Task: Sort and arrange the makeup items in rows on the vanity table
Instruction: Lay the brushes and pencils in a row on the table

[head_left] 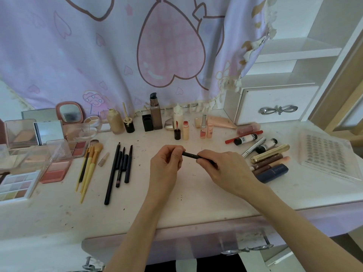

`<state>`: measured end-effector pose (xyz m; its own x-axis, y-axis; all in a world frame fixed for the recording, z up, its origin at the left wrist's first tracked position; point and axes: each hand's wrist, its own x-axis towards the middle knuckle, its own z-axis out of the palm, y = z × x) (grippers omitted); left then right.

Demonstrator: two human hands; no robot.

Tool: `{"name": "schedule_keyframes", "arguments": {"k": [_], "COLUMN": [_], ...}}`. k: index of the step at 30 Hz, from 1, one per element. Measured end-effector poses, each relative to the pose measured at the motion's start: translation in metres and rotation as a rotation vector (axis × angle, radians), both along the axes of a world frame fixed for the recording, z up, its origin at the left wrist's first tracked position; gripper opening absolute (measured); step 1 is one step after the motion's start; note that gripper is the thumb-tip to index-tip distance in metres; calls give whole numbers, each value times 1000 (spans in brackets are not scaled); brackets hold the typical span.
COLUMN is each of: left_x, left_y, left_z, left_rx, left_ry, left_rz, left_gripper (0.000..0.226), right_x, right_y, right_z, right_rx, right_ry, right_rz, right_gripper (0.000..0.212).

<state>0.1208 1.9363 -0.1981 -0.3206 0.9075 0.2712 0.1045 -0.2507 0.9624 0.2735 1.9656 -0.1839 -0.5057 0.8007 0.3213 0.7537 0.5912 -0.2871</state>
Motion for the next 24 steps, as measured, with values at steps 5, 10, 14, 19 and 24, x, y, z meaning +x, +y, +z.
{"name": "schedule_keyframes", "arguments": {"k": [5, 10, 14, 19, 24], "left_x": [-1, -1, -2, -3, -6], "left_y": [0, -1, -1, -1, 0], "left_z": [0, 0, 0, -1, 1], "left_rx": [19, 34, 27, 16, -42], "left_ry": [5, 2, -5, -2, 49], "left_rz": [-15, -25, -13, -23, -61], "left_gripper": [16, 15, 16, 15, 13], "right_x": [1, -2, -2, 2, 3], "right_y": [3, 7, 5, 6, 10], "right_z": [1, 4, 2, 4, 8], "right_rx": [59, -6, 64, 50, -96], "right_ry": [-84, -56, -59, -70, -50], "right_rz": [-9, 81, 78, 57, 28], "right_gripper": [29, 25, 26, 27, 31]}}
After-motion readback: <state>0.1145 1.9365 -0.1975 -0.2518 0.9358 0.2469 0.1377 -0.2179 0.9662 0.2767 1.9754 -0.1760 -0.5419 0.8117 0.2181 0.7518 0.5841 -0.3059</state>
